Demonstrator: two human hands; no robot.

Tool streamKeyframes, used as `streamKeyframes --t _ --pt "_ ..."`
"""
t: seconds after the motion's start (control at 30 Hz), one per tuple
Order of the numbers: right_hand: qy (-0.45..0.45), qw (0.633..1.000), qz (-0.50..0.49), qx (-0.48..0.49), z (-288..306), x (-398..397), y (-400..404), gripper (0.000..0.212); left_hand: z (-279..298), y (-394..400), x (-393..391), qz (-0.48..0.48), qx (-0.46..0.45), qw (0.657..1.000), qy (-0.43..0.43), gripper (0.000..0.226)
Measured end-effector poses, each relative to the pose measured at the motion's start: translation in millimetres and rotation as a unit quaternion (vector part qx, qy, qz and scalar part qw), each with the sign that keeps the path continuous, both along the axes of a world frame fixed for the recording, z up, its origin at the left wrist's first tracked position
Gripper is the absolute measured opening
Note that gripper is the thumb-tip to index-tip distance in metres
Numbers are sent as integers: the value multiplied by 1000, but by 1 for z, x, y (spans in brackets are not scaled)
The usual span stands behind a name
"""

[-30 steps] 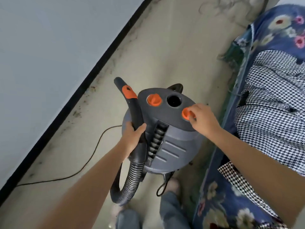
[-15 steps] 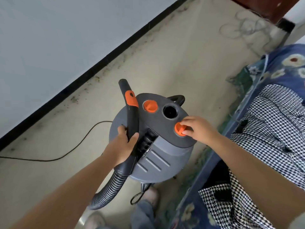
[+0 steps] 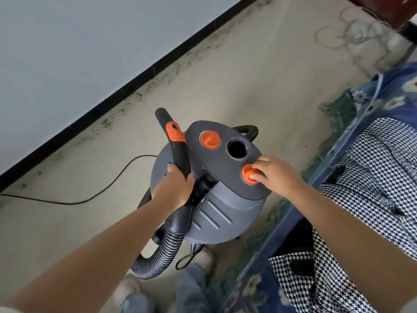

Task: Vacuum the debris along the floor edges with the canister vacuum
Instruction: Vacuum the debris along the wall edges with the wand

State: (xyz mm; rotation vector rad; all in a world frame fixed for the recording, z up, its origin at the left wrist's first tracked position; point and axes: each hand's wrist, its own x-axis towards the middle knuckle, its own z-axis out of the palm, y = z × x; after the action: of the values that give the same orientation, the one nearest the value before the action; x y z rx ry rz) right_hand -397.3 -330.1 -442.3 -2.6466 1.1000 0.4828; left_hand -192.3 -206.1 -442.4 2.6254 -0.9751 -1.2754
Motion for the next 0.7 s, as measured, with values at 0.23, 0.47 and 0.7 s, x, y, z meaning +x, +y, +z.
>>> streamKeyframes --t 0.23,0.47,0.7 --pt "44 996 -70 -14 -1 28 4 35 6 1 0 14 -24 1000 4 56" --pt "-91 994 -25 -51 10 44 44 12 24 37 57 195 -130 969 74 45" --pt "-202 959 159 122 8 178 176 22 30 157 164 495 -231 829 120 28"
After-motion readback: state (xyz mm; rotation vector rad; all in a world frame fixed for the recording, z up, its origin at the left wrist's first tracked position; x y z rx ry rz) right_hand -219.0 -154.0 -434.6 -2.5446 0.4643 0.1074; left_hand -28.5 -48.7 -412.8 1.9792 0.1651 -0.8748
